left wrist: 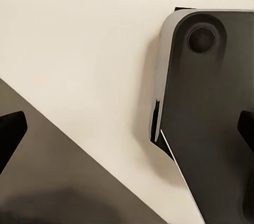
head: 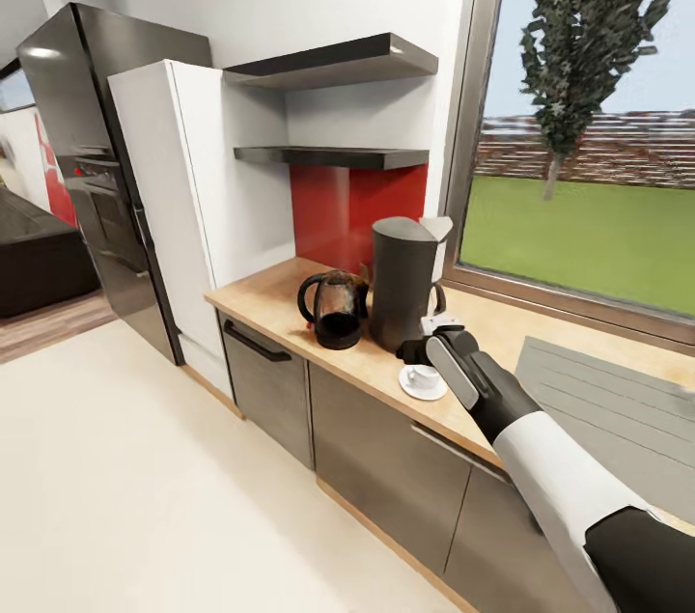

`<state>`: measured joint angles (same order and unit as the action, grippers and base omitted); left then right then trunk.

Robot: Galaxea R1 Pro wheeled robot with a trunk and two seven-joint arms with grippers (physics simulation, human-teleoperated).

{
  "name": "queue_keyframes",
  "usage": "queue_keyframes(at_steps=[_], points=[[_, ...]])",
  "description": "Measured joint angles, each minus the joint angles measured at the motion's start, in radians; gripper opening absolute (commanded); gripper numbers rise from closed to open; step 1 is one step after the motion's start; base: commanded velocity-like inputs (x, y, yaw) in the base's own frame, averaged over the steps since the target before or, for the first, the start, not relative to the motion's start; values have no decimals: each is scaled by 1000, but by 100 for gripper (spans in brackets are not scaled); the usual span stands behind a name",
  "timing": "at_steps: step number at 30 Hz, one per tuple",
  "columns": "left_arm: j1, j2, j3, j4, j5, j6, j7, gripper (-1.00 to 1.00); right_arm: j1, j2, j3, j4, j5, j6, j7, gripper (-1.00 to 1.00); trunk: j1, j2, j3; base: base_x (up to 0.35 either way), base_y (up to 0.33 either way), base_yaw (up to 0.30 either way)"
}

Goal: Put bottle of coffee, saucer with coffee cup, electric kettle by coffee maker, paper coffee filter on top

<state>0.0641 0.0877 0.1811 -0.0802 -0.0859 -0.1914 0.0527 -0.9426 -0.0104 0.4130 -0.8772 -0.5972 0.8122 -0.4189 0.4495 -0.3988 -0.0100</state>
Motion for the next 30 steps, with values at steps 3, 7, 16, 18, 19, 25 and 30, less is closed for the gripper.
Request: queue_keyframes(at_steps=[3, 7, 16, 18, 19, 25, 30], points=[[0, -1, 0, 0, 0, 0, 0, 100, 0, 1, 2, 0, 0, 0, 7, 100, 0, 0, 0, -1, 1, 0], [0, -1, 0, 0, -1, 0, 0, 100, 0, 1, 1, 0, 0, 0, 33, 100, 0, 0, 0, 0, 0, 0], [0, -1, 0, 0, -1, 0, 0, 100, 0, 1, 1, 3, 0, 0, 49, 100, 0, 0, 0, 0, 0, 198], [0, -1, 0, 0, -1, 0, 0, 100, 0, 1, 1, 4, 1, 1, 49, 100, 0, 0, 0, 0, 0, 270], [0, -1, 0, 0, -1, 0, 0, 100, 0, 1, 1, 5, 1, 1, 49, 100, 0, 0, 0, 0, 0, 273], [0, 0, 0, 0, -1, 0, 0, 100, 0, 1, 0, 8, 2, 1, 49, 100, 0, 0, 0, 0, 0, 275], [0, 0, 0, 0, -1, 0, 1, 100, 0, 1, 0, 9, 2, 1, 50, 100, 0, 0, 0, 0, 0, 277]])
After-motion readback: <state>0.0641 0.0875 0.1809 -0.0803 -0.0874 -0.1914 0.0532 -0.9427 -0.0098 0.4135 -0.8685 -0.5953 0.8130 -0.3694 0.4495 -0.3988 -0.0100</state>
